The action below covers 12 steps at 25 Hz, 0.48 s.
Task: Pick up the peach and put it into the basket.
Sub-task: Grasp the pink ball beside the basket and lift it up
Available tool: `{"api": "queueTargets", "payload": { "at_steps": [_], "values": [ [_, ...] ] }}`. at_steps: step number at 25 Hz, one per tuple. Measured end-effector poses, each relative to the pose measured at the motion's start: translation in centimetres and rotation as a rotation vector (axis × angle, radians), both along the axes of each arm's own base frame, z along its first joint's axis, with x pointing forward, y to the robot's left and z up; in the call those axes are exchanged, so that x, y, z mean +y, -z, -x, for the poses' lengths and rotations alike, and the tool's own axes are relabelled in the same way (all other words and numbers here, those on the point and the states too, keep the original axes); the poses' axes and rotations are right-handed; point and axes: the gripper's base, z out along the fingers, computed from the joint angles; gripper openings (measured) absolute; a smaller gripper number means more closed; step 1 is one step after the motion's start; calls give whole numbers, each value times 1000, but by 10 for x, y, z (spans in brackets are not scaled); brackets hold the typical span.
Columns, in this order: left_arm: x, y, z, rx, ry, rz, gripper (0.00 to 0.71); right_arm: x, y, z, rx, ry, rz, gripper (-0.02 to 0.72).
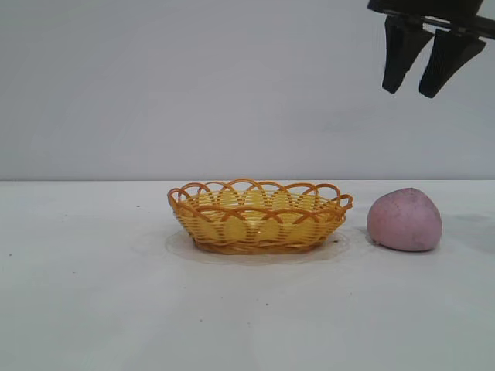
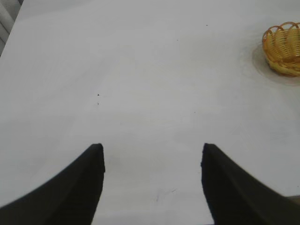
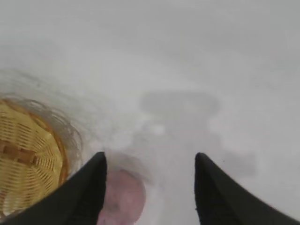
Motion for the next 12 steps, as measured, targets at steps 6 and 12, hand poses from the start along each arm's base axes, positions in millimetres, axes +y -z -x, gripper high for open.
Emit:
{"api": "queueTargets", "payload": {
  "at_steps": [6, 12],
  "values": [
    [0, 0, 0, 0, -44, 0, 397, -6, 4, 9, 113, 30, 59, 403],
    [-1, 0, 0, 0, -60, 0, 397, -8, 6, 20, 244, 54, 79, 403]
  ]
}}
